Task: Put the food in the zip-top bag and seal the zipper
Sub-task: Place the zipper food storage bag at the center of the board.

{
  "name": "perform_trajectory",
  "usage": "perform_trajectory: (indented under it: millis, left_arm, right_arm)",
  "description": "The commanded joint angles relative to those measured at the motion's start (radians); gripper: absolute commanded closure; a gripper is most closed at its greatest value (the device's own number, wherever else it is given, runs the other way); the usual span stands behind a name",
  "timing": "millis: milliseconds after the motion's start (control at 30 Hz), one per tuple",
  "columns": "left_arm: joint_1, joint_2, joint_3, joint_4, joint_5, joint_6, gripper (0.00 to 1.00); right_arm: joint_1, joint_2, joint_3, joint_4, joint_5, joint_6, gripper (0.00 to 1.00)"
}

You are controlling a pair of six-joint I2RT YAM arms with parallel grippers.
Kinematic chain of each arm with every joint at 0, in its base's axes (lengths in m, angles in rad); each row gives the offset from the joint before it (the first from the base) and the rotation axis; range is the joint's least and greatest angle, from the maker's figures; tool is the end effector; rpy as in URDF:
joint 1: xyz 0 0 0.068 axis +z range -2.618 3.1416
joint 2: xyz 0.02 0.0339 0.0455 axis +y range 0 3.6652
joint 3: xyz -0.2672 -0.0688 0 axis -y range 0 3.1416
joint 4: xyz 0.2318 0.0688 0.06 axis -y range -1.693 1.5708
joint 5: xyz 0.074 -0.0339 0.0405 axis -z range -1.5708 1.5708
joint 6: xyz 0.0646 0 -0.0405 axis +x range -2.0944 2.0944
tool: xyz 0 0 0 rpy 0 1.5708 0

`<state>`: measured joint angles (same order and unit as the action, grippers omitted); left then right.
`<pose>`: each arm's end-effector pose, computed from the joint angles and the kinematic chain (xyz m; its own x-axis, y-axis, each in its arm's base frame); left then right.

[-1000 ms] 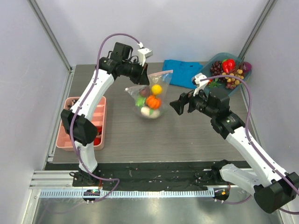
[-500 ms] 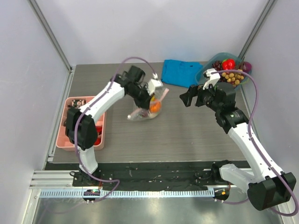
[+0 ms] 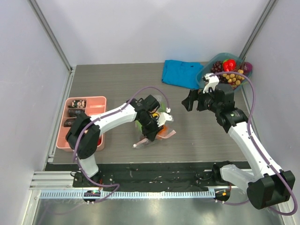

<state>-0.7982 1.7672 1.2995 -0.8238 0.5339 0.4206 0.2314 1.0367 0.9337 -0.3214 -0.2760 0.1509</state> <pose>0.2151 -0.2677 0.2000 -0.3208 0.8327 -0.4514 0.9261 0.1757 -0.3340 0.2342 0.0733 0.3233 -0.4658 0.0389 -0.8841 -0.3969 0.8838 0.2479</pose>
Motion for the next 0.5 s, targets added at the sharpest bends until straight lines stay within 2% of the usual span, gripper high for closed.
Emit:
perform_trajectory:
  millis: [0,133,167,233,267,367,467]
  left_arm:
    - [0.002,-0.034,0.072,-0.001,-0.014,-0.022,0.70]
    - [0.002,-0.129,0.138,-0.104,0.073,0.021,0.47]
    - [0.002,-0.171,0.144,-0.127,0.084,0.035,0.35]
    - [0.004,-0.207,0.156,-0.214,0.075,0.098,0.22]
    - [0.002,-0.237,0.178,-0.254,0.054,0.127,0.07]
    - [0.051,-0.288,0.205,-0.323,0.014,0.164,0.00]
    - [0.155,-0.354,0.236,-0.337,0.032,0.138,0.00]
  right_arm:
    - [-0.004,-0.004,0.011,-0.016,-0.025,-0.039,0.00]
    - [-0.006,-0.009,0.017,-0.027,-0.031,-0.043,0.00]
    - [-0.006,-0.012,0.019,-0.028,-0.029,-0.043,0.00]
    - [-0.006,-0.017,0.022,-0.030,-0.028,-0.039,0.00]
    - [-0.007,-0.020,0.025,-0.030,-0.026,-0.039,0.00]
    - [-0.010,-0.032,0.033,-0.030,-0.020,-0.034,0.00]
    - [-0.014,-0.040,0.048,-0.030,0.003,-0.017,0.00]
